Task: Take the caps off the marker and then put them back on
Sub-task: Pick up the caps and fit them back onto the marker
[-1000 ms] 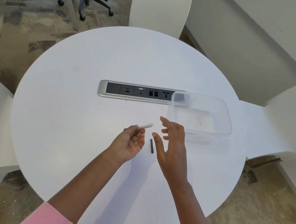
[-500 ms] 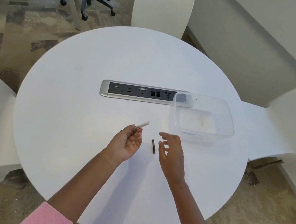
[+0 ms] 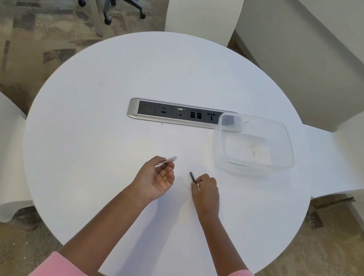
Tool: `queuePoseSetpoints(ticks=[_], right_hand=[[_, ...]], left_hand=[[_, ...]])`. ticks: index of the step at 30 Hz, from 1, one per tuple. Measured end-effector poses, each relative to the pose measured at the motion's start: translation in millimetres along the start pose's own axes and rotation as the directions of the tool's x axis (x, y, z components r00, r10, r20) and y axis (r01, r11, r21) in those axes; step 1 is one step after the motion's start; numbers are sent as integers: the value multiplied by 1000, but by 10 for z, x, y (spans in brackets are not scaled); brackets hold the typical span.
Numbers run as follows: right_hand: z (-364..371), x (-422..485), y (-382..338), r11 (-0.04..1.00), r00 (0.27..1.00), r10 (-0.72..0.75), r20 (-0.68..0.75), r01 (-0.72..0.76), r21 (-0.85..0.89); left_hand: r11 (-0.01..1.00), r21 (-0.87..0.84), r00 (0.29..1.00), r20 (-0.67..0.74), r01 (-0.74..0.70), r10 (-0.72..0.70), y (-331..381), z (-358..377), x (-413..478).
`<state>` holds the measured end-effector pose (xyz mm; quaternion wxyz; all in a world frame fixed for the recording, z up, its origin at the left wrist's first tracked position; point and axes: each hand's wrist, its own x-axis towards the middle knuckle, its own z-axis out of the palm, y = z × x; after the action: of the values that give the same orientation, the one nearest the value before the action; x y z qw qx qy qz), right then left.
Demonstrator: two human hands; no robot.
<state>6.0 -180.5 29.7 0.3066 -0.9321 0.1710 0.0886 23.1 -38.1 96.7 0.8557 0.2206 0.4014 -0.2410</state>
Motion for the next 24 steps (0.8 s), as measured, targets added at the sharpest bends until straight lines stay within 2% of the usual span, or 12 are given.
queuePoseSetpoints(ticks=[4, 9, 11, 17, 20, 24], right_hand=[[-21, -11, 37, 997, 999, 36, -4, -35, 63], [-174, -119, -15, 938, 995, 80, 50, -93, 333], [-284, -192, -83, 900, 998, 37, 47, -54, 432], [-659, -415, -305, 777, 990, -110, -90, 142, 613], [-740, -469, -345, 739, 980, -121, -159, 196, 645], [-749, -483, -350, 746, 967, -130, -221, 242, 620]], left_hand=[[1000, 15, 1000, 14, 0, 0, 9, -16, -4], [1000, 21, 1000, -6, 1, -1, 5, -21, 1], [1000, 30, 1000, -17, -5, 6, -1, -20, 16], [999, 36, 999, -10, -30, 31, -49, 39, 20], [999, 14, 999, -4, -32, 32, -89, 65, 22], [999, -5, 999, -5, -36, 36, -117, 87, 11]])
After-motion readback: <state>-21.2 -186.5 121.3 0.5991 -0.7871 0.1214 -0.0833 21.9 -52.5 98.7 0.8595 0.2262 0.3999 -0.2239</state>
